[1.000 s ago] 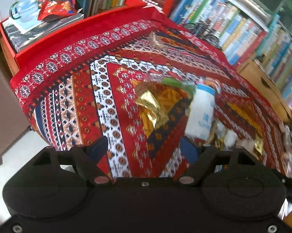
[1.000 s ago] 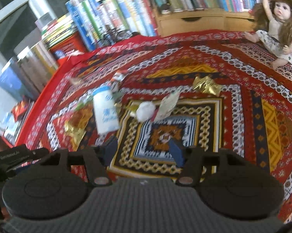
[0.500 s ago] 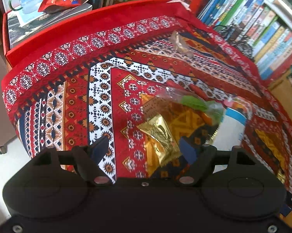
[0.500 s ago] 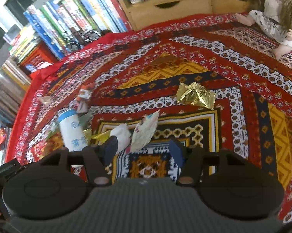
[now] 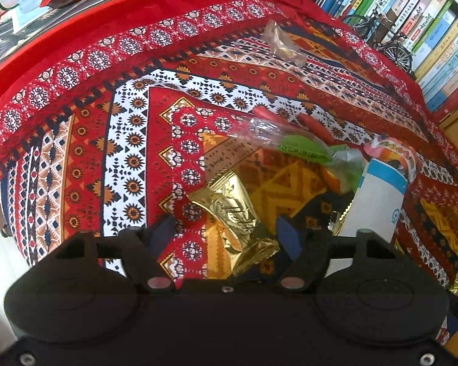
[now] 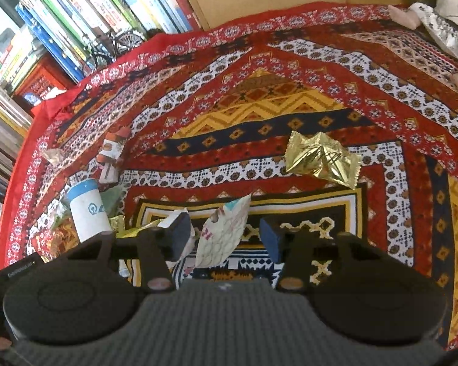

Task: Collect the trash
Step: 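Grasp a gold foil wrapper with the left tool while the right grasps white paper, then carry the gold foil and white paper over the black trash bin, then open both tools to drop the gold foil and white paper into the bin, then grasp the white Sanita bottle with the left tool while the right grasps a gold foil wrapper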

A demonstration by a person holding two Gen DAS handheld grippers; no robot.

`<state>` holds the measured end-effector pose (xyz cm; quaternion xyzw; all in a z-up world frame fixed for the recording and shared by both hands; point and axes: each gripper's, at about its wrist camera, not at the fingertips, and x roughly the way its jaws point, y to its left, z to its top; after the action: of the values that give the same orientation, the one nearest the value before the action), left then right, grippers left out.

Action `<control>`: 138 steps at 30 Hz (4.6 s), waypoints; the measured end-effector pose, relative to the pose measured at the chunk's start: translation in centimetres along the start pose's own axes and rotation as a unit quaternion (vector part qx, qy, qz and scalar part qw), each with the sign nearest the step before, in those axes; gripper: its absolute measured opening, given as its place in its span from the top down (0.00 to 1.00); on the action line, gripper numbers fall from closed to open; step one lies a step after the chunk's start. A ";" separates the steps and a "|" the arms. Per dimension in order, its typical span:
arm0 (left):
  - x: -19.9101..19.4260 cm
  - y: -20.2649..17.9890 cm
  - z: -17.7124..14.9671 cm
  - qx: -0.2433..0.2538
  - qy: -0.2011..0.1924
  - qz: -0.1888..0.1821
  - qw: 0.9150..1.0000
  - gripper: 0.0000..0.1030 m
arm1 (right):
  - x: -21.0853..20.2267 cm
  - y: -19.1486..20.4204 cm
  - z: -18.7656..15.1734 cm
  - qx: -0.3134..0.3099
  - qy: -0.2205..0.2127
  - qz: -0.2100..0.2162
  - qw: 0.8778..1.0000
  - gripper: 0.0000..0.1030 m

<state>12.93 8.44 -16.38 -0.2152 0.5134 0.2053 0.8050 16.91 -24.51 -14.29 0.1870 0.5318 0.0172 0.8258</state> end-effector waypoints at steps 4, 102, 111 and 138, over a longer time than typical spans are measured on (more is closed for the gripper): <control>-0.3 0.0 0.1 0.001 -0.005 -0.008 1.000 0.69 | 0.3 0.3 -0.2 -0.008 0.012 -0.001 1.000 0.64; -13.5 25.5 -18.5 0.080 0.053 -0.049 0.994 0.26 | -8.6 20.0 -28.8 -0.259 0.092 0.089 0.957 0.35; -14.4 25.3 -17.5 0.079 0.035 -0.050 0.995 0.24 | -9.1 19.9 -27.9 -0.243 0.077 0.082 0.963 0.34; -17.5 5.3 -5.9 0.150 -0.088 -0.101 0.980 0.15 | -14.2 8.1 -9.9 -0.058 -0.081 0.079 0.992 0.30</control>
<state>-1.15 7.57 -3.34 -0.1240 0.4409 0.0622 0.8868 3.39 -17.36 -2.82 0.1813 0.4445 0.0978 0.8718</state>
